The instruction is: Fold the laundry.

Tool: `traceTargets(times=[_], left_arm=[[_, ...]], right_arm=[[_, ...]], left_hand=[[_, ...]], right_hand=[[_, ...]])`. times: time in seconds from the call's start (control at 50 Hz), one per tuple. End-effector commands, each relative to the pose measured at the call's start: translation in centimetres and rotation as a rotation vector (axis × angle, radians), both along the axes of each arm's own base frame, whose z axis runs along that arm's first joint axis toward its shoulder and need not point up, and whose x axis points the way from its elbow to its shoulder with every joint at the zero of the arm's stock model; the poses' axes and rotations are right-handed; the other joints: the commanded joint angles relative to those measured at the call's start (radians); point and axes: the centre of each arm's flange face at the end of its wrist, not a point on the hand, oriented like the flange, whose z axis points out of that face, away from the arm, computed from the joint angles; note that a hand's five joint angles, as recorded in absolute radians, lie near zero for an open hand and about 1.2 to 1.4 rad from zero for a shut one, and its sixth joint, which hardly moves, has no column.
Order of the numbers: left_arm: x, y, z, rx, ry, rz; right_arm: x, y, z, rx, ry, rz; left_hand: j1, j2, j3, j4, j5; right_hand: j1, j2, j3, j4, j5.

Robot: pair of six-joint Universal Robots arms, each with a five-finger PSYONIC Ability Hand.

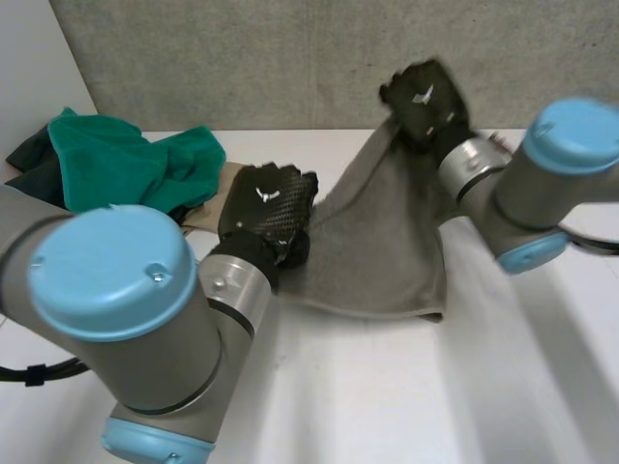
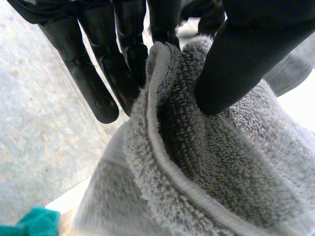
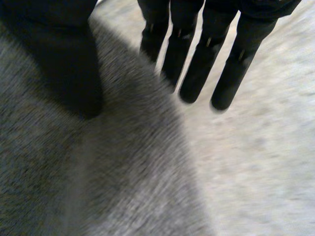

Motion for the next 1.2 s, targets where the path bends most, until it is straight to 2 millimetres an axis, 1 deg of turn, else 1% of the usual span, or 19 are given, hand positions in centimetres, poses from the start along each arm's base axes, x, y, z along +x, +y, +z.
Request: traceTargets(times=[0.02,0.1,0.12,0.16,0.26,0.28,0.4,0.5,0.58,0.78,0.84,0.9,0.92,0.96,1.0,1.06,1.08,1.16,1.2], left_arm=[[0.2,-0.6,-0.3,0.001,-0.01,0.026],[0.3,-0.7,0.3,-0.013,-0.002,0.033],[0.3,-0.7,0.4,-0.017,0.001,0.033],[0.4,-0.8,1.1,-0.029,0.012,0.035],[0.5,-0.8,2.6,-0.058,0.044,0.037],[0.5,-0.8,2.8,-0.062,0.048,0.037],[0.2,-1.0,3.7,-0.084,0.071,0.034],[0.1,-1.0,4.0,-0.091,0.08,0.034],[0.1,-1.1,4.2,-0.094,0.083,0.034],[0.1,-1.1,4.1,-0.091,0.078,0.035],[0.2,-1.0,3.9,-0.086,0.075,0.035],[0.3,-1.0,3.9,-0.08,0.066,0.038],[0.3,-1.0,3.8,-0.076,0.06,0.038],[0.5,-0.8,4.0,-0.07,0.054,0.038],[0.7,-0.7,4.4,-0.068,0.05,0.041],[1.7,-0.8,5.2,-0.063,0.042,0.061],[1.9,-1.0,5.3,-0.061,0.039,0.07],[3.4,-1.7,5.1,-0.017,-0.003,0.108],[4.1,-2.1,4.6,0.02,-0.034,0.128]], right_arm=[[0.1,0.0,-1.6,0.061,0.002,-0.048],[-2.2,1.9,2.1,0.104,-0.003,-0.169],[-3.3,3.3,2.9,0.153,0.018,-0.203],[-4.2,4.8,3.3,0.219,0.053,-0.214],[-7.2,9.0,-0.2,0.591,0.2,-0.246],[-8.0,10.3,-1.8,0.729,0.221,-0.253],[-7.8,12.5,-5.6,0.894,0.112,-0.123],[-6.9,12.3,-6.8,0.867,0.028,-0.051],[-6.6,11.3,-10.6,0.924,0.027,-0.093],[-6.4,9.2,-11.1,0.821,0.0,-0.146],[-6.2,8.8,-10.8,0.803,-0.019,-0.145],[-6.3,8.4,-10.5,0.771,-0.038,-0.15],[-6.3,8.5,-10.3,0.764,-0.041,-0.148],[-6.4,8.3,-7.6,0.687,-0.058,-0.142],[-6.7,8.5,-3.2,0.592,-0.089,-0.133],[-7.1,9.6,0.0,0.537,-0.068,-0.113],[-7.4,10.2,2.2,0.49,-0.046,-0.111],[-9.4,10.7,5.8,0.403,0.065,-0.166],[-10.1,11.1,6.3,0.397,0.134,-0.187]], left_hand=[[0.303,0.201,0.202,0.197,0.28],[0.303,0.201,0.202,0.197,0.28],[0.303,0.201,0.202,0.197,0.28],[0.303,0.201,0.202,0.197,0.28],[0.303,0.201,0.202,0.197,0.28],[0.303,0.201,0.202,0.197,0.28],[0.303,0.201,0.202,0.197,0.28],[0.303,0.201,0.202,0.197,0.28],[0.303,0.201,0.202,0.197,0.28],[0.303,0.201,0.202,0.197,0.28],[0.303,0.201,0.202,0.197,0.28],[0.303,0.201,0.202,0.197,0.28],[0.303,0.201,0.202,0.197,0.28],[0.303,0.201,0.202,0.197,0.28],[0.303,0.201,0.202,0.197,0.28],[0.303,0.201,0.202,0.197,0.28],[0.303,0.201,0.202,0.197,0.28],[0.303,0.201,0.202,0.197,0.28],[0.303,0.201,0.202,0.197,0.28]], right_hand=[[-0.492,-0.502,-0.521,-0.522,-0.525],[-0.492,-0.502,-0.521,-0.522,-0.525],[-0.492,-0.502,-0.521,-0.522,-0.525],[-0.492,-0.502,-0.521,-0.522,-0.525],[-0.492,-0.502,-0.521,-0.522,-0.525],[-0.492,-0.502,-0.521,-0.522,-0.525],[-0.35,-0.36,-0.379,-0.38,-0.383],[-0.185,-0.195,-0.214,-0.215,-0.218],[-0.176,-0.187,-0.205,-0.206,-0.209],[-0.071,-0.081,-0.1,-0.101,-0.104],[0.675,0.665,0.647,0.646,0.642],[0.73,0.719,0.701,0.7,0.697],[0.73,0.719,0.701,0.7,0.697],[0.73,0.719,0.701,0.7,0.697],[0.73,0.719,0.701,0.7,0.697],[0.73,0.719,0.701,0.7,0.697],[0.73,0.719,0.701,0.7,0.697],[0.73,0.719,0.701,0.7,0.697],[0.73,0.719,0.701,0.7,0.697]])
